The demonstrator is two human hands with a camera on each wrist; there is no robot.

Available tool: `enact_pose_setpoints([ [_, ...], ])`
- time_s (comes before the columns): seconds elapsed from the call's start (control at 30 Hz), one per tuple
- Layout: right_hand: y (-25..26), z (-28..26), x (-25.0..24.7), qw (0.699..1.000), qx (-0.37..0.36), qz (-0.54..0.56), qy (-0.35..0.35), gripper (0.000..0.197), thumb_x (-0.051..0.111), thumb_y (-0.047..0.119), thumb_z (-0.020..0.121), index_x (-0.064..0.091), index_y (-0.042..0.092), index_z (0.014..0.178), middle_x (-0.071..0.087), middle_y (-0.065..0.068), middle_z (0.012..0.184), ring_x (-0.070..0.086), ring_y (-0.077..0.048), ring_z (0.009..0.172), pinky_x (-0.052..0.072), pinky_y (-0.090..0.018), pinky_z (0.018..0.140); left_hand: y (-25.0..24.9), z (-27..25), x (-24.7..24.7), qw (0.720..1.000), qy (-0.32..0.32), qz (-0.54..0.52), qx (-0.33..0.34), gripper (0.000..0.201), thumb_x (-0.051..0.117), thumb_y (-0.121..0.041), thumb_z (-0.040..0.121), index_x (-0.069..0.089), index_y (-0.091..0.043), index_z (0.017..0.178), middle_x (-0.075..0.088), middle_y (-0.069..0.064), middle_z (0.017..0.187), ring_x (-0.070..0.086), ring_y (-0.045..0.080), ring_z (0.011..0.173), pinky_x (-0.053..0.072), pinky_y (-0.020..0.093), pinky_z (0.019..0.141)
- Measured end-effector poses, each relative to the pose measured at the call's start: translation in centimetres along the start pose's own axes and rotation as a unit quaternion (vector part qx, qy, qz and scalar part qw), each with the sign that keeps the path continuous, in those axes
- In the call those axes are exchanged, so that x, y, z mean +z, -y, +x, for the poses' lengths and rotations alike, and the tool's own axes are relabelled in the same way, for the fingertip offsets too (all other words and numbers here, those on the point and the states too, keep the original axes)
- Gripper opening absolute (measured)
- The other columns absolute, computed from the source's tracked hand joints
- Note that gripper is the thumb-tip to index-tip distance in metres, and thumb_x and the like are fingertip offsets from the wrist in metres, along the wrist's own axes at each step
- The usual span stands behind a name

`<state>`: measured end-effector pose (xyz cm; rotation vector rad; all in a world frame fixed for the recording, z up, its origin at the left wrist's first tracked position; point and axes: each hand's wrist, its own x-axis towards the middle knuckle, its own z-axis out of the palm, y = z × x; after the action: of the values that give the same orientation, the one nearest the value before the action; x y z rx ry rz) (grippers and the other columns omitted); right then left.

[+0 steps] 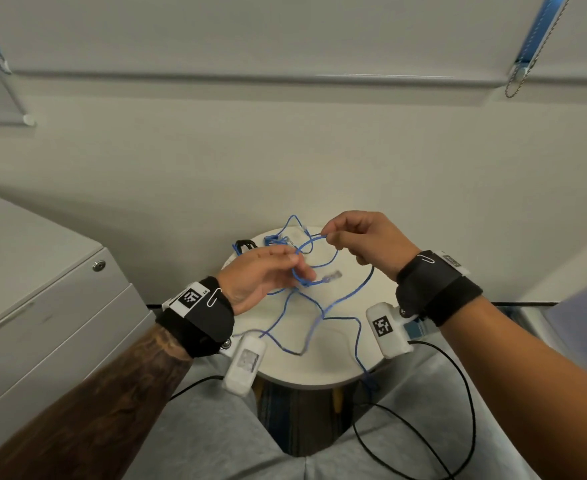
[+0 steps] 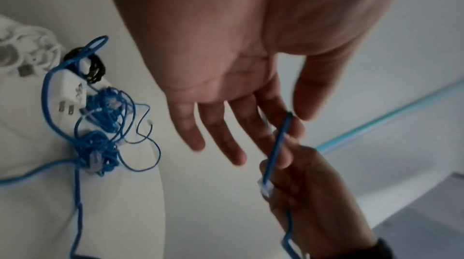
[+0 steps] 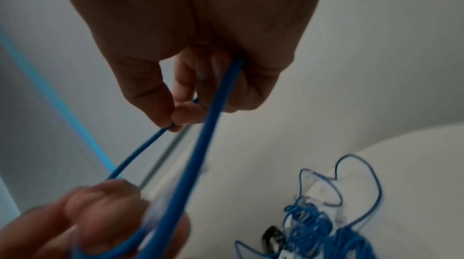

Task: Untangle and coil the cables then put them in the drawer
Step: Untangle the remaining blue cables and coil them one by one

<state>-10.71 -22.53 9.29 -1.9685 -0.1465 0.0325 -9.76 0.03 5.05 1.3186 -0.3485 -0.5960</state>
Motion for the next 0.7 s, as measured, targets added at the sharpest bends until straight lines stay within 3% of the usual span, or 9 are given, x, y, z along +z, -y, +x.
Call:
enact_pose_setpoints([
  [0.07,-0.1,0.3,-0.2,0.998,-0.033,-0.047,-0.026,0.006,0.071,0.018,0.090,0.076,0.017,0.092,0.056,0.003,0.066,0.042,-0.003,0.055,0.034,-0.012,0.050,0.1,0.3,0.2,0.998,-0.057,0.005,0.014,0.023,0.049,-0.015,0.100,0.063,-0.003,0.086,0.047,0.003,0.053,0.059,0.022,0.061,0.051,0.040,0.087],
  [0.1,-0.3,0.5,-0.4,0.996,-0.047,-0.059,-0.042,0.005,0.073,0.021,0.089,0.077,0.019,0.090,0.054,0.002,0.066,0.041,-0.003,0.055,0.033,-0.011,0.052,0.1,0.5,0.2,0.997,-0.071,0.000,0.006,0.027,0.047,-0.018,0.101,0.063,-0.004,0.084,0.035,-0.001,0.049,0.046,0.016,0.048,0.054,0.039,0.080],
  [0.17,-0.9,1.0,-0.8,0.992,-0.065,-0.080,-0.073,0.007,0.076,0.027,0.088,0.078,0.021,0.088,0.051,0.003,0.064,0.040,-0.004,0.055,0.033,-0.010,0.054,-0.2,0.5,0.3,0.997,-0.074,-0.012,-0.035,0.030,0.046,-0.025,0.101,0.060,-0.009,0.080,0.024,-0.005,0.051,0.025,0.010,0.041,0.050,0.034,0.059],
  [0.23,-2.1,1.4,-0.7,0.990,-0.058,-0.097,-0.087,0.010,0.074,0.032,0.089,0.077,0.023,0.089,0.050,0.008,0.063,0.042,-0.003,0.056,0.035,-0.011,0.056,-0.8,0.1,0.6,0.995,-0.032,-0.034,-0.093,0.027,0.044,-0.025,0.099,0.057,-0.012,0.080,0.024,-0.006,0.055,0.021,0.009,0.043,0.034,0.026,0.049],
  [0.3,-3.4,1.5,-0.3,0.992,-0.027,-0.086,-0.092,0.013,0.070,0.034,0.092,0.076,0.024,0.093,0.054,0.008,0.067,0.046,-0.002,0.058,0.036,-0.013,0.055,-1.6,-0.2,1.0,0.991,0.049,-0.061,-0.109,0.014,0.044,-0.015,0.089,0.057,-0.011,0.088,0.030,-0.003,0.060,0.025,0.010,0.048,0.035,0.028,0.052],
  [0.4,-4.7,1.1,1.2,0.995,0.008,-0.054,-0.089,0.015,0.064,0.034,0.096,0.072,0.022,0.091,0.060,0.007,0.070,0.049,0.001,0.055,0.037,-0.015,0.054,-2.5,-0.4,1.5,0.991,0.103,-0.073,-0.051,0.015,0.047,-0.006,0.086,0.059,-0.006,0.096,0.050,0.005,0.071,0.049,0.017,0.060,0.049,0.035,0.074],
  [0.5,-4.8,-0.5,3.7,0.993,-0.013,-0.107,-0.038,0.028,0.056,0.034,0.101,0.064,0.027,0.075,0.058,0.012,0.059,0.047,0.000,0.050,0.036,-0.017,0.056,-3.5,0.2,1.6,0.992,0.055,-0.110,0.022,0.014,0.051,-0.008,0.095,0.064,-0.002,0.096,0.068,0.013,0.087,0.068,0.027,0.080,0.057,0.040,0.085],
  [0.57,-4.5,-1.7,5.4,0.985,-0.045,-0.162,0.024,0.030,0.051,0.035,0.103,0.060,0.027,0.076,0.060,0.007,0.063,0.049,0.000,0.053,0.038,-0.019,0.059,-3.8,1.2,1.3,0.990,-0.009,-0.129,0.051,0.019,0.046,-0.010,0.097,0.062,-0.001,0.099,0.071,0.013,0.088,0.071,0.027,0.084,0.058,0.039,0.085],
  [0.7,-3.0,-3.1,6.8,0.959,-0.104,-0.243,0.103,0.024,0.047,0.033,0.103,0.058,0.022,0.084,0.062,0.002,0.070,0.057,-0.010,0.065,0.051,-0.036,0.071,-2.5,2.8,0.5,0.985,-0.107,-0.109,0.080,0.017,0.046,-0.008,0.100,0.061,-0.001,0.103,0.073,0.015,0.094,0.072,0.030,0.091,0.057,0.037,0.085],
])
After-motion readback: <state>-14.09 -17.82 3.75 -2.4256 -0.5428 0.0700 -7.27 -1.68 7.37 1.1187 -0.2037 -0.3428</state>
